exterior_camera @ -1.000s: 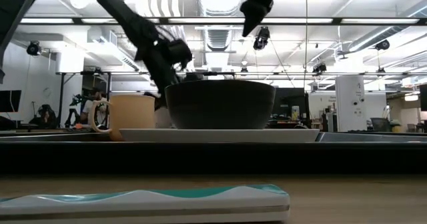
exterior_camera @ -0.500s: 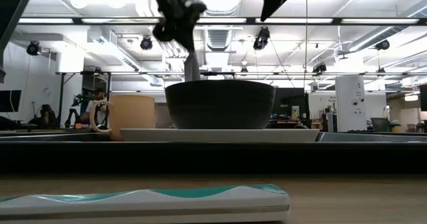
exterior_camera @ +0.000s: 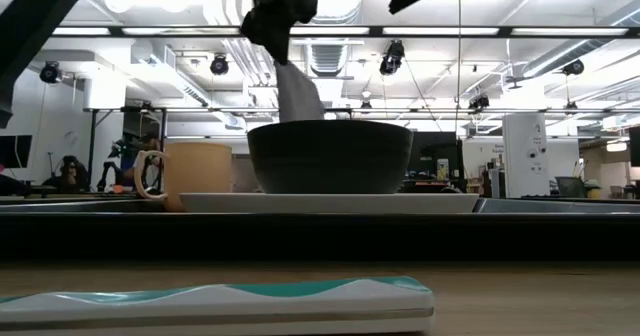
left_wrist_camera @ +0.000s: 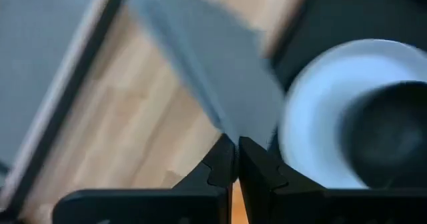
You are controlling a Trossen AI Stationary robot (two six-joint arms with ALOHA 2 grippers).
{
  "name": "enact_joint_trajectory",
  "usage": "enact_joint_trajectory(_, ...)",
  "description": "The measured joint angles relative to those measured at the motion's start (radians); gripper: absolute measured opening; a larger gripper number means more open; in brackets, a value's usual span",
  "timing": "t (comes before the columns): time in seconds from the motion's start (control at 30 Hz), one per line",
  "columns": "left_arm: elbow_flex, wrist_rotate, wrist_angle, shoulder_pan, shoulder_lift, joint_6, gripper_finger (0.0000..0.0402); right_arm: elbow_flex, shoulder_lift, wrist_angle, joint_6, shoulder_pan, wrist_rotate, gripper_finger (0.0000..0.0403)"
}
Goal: Set up tray
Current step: Put the gray napkin on the black serving tray to the right of the white plate
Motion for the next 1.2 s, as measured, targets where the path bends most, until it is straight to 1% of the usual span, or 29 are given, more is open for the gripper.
enact_joint_trajectory(0.1, -0.002, -0.061, 0.002, -0.011, -0.016, 0.012, 0.0000, -0.014, 0.007, 0.001, -0.034, -0.009, -0.001, 0.0217)
enact_joint_trajectory(0.17, 0.025, -0.101, 0.002, -0.024, -0.020, 0.054, 0.0000, -0.025, 0.012, 0.002, -0.047, -0.018, -0.002, 0.0217)
enact_joint_trajectory(0.27, 0.083, -0.186, 0.007, -0.055, -0.020, 0.141, 0.0000, -0.041, 0.020, 0.016, -0.059, -0.033, -0.005, 0.0215)
enact_joint_trajectory(0.33, 0.072, -0.191, 0.041, -0.076, -0.047, 0.213, 0.0000, -0.044, 0.028, 0.034, -0.059, -0.035, -0.024, 0.0215)
enact_joint_trajectory(0.43, 0.066, -0.195, 0.056, -0.105, -0.070, 0.259, 0.0000, -0.045, 0.038, 0.082, -0.059, -0.036, -0.088, 0.0215)
enact_joint_trajectory(0.5, 0.068, -0.232, 0.042, -0.129, -0.073, 0.285, 0.0000, -0.045, 0.043, 0.114, -0.052, -0.035, -0.129, 0.0216)
enact_joint_trajectory(0.57, 0.069, -0.265, 0.021, -0.155, -0.078, 0.301, 0.0000, -0.045, 0.046, 0.140, -0.070, -0.035, -0.132, 0.0221)
enact_joint_trajectory(0.67, 0.069, -0.299, 0.005, -0.191, -0.093, 0.303, 0.0000, -0.045, 0.051, 0.160, -0.076, -0.034, -0.136, 0.0239)
enact_joint_trajectory(0.83, 0.070, -0.378, 0.002, -0.264, -0.108, 0.337, 0.0000, -0.045, 0.062, 0.185, -0.069, -0.022, -0.220, 0.0284)
enact_joint_trajectory(0.93, 0.070, -0.392, 0.002, -0.297, -0.120, 0.341, 0.0000, -0.043, 0.074, 0.249, -0.032, -0.013, -0.272, 0.0305)
enact_joint_trajectory(1.1, 0.070, -0.397, 0.002, -0.338, -0.132, 0.352, 0.0000, -0.041, 0.099, 0.336, 0.023, 0.012, -0.476, 0.0319)
enact_joint_trajectory(1.13, 0.070, -0.396, 0.002, -0.343, -0.132, 0.357, 0.0000, -0.041, 0.107, 0.345, 0.017, 0.020, -0.496, 0.0320)
enact_joint_trajectory(1.2, 0.070, -0.394, 0.002, -0.350, -0.133, 0.362, 0.0000, -0.026, 0.128, 0.351, -0.001, 0.039, -0.500, 0.0319)
